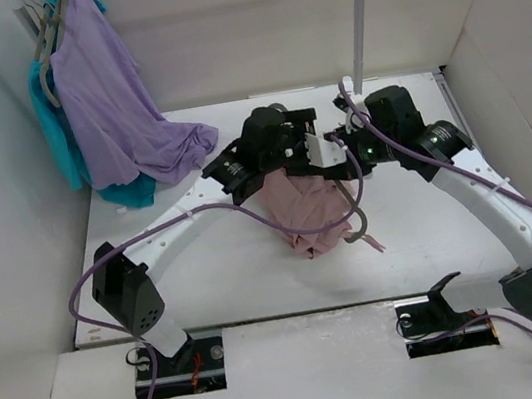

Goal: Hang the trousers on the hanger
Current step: Place the hanger at the clothesline.

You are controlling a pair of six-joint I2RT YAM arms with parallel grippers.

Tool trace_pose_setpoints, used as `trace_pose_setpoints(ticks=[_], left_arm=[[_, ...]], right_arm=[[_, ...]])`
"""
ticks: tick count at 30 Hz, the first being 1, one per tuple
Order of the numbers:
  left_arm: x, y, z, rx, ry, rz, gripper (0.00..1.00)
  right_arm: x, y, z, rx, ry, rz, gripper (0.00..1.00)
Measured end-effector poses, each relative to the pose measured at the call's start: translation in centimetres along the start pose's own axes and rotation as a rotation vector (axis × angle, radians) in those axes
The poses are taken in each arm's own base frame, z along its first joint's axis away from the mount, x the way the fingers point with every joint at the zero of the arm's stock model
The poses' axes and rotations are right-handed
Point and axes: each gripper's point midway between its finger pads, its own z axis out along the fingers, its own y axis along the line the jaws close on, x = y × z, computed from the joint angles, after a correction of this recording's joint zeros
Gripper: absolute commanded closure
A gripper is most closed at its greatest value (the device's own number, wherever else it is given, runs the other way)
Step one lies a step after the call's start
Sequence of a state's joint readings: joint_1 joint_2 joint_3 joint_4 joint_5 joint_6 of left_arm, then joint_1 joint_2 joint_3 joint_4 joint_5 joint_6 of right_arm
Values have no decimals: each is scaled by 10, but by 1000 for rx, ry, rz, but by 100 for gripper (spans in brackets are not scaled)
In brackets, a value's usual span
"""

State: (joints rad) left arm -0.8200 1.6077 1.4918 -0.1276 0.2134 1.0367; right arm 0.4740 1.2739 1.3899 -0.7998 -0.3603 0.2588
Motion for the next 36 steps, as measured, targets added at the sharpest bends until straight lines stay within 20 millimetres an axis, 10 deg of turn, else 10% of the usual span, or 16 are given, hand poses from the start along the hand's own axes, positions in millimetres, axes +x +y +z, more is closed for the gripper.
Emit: trace_pose_setpoints(ticks=[3,9,30,36], left_arm=[[0,0,4,-8,-3,36,35],[17,-17,9,52,47,148,100],[31,-37,14,132,66,142,100],[30,-36,15,127,64,154,100]], right_arm=[[2,2,-1,-12,-3,0,100],[-12,-1,-6,-2,-78,-4,100],[-3,-10,-7,-30,-97,-44,65],[5,-17,-8,-4,-63,-43,100]])
